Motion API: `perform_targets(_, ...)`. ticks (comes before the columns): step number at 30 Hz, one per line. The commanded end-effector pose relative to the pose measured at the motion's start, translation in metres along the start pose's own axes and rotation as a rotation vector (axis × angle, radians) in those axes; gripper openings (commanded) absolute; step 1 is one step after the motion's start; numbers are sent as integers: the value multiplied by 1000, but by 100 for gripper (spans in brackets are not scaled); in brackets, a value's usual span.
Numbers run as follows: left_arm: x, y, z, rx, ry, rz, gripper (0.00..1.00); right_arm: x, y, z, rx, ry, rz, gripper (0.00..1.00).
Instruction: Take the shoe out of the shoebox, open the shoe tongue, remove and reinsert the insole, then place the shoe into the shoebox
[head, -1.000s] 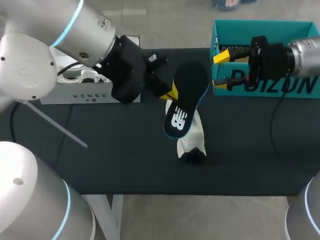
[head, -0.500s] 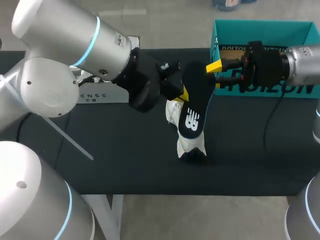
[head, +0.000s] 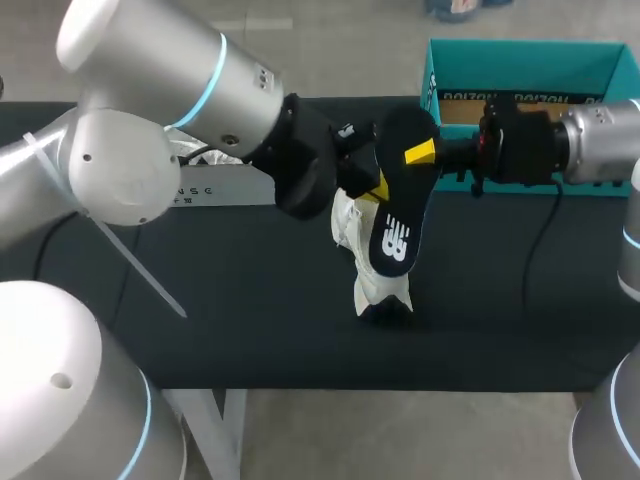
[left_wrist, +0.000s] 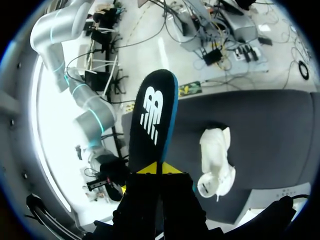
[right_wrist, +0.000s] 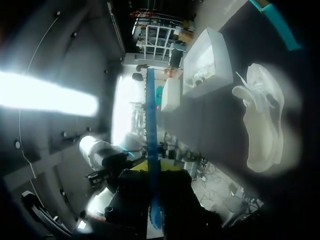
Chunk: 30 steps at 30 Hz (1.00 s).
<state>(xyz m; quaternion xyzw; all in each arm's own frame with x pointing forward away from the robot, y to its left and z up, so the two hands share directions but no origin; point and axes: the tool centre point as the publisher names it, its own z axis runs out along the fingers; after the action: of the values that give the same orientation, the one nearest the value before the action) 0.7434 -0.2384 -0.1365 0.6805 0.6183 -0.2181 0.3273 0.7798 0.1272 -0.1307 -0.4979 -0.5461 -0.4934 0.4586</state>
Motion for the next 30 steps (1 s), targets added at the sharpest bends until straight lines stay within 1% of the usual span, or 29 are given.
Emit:
perform_targets(1, 0, 1, -8, 15, 36, -7, 87, -4, 1, 1, 1, 0, 3, 0)
perform_targets(2, 1, 0, -9, 22, 47, -13, 100, -6, 2, 2, 3, 0, 5, 0)
perform_targets(5, 1, 0, -15, 55, 91, -18, 100, -14, 3, 3, 11, -5, 13, 0)
perform_targets(9, -1, 1, -25, 108, 193, -17, 100, -24, 2, 6, 29, -12, 29, 0)
perform_targets(10, -1, 2, -26, 112, 203, -16, 100, -26, 2, 8, 36, -17, 32, 0)
perform_targets(12, -2, 6, -30, 138, 261, 1, 100, -32, 1, 10, 51, -25, 39, 0)
perform_targets(14, -4, 9, -32, 142, 278, 22, 100, -38, 0, 12, 63, -31, 47, 0)
perform_targets(15, -5, 12, -33, 152, 299, 30, 100, -40, -1, 13, 69, -32, 52, 0)
perform_targets(19, -9, 20, -36, 153, 346, 39, 100, -47, -4, 17, 89, -45, 58, 0)
perform_targets(22, -16, 26, -40, 149, 383, 40, 100, -55, -5, 20, 107, -91, 55, 0)
perform_targets(26, -21, 32, -45, 150, 425, 40, 100, -64, -5, 22, 115, -98, 68, 0)
perform_targets(30, -24, 39, -52, 164, 503, 43, 100, -72, -5, 23, 117, -106, 81, 0)
